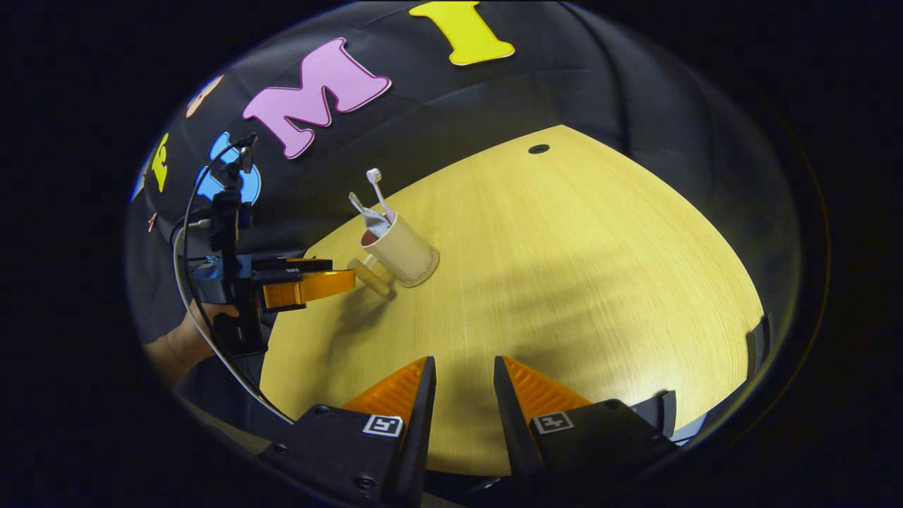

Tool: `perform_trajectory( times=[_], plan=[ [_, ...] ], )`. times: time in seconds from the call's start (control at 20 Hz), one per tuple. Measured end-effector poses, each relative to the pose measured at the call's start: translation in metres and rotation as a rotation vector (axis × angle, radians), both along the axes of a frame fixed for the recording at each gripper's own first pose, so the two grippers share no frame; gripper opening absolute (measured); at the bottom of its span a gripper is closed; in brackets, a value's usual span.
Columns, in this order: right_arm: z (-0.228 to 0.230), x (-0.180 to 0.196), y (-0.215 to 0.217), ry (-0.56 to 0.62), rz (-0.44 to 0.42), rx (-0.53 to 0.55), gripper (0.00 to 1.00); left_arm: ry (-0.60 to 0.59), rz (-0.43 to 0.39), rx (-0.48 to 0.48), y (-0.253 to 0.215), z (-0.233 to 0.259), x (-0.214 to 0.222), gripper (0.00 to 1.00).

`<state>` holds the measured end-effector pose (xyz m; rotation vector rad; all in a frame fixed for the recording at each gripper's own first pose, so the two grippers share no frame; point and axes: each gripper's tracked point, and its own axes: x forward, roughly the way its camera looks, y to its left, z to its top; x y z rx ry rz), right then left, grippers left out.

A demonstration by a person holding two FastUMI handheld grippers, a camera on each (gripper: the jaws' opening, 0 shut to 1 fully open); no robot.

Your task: Put the toothbrush and toothpaste on the desktop into the cup, then pick up the cup and place it on the coaster on the desktop.

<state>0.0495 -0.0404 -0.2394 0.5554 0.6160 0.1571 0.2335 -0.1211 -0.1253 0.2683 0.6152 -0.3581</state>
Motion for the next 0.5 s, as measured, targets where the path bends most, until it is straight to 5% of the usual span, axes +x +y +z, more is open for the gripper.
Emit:
perform_trajectory(
  times=[0.5],
  plan=[
    [0.028,0.018,0.045,-0.026,0.102,-0.042,0.51,-0.089,0.141,-0.182,0.046,0.027,-0.069,1.0]
  ],
)
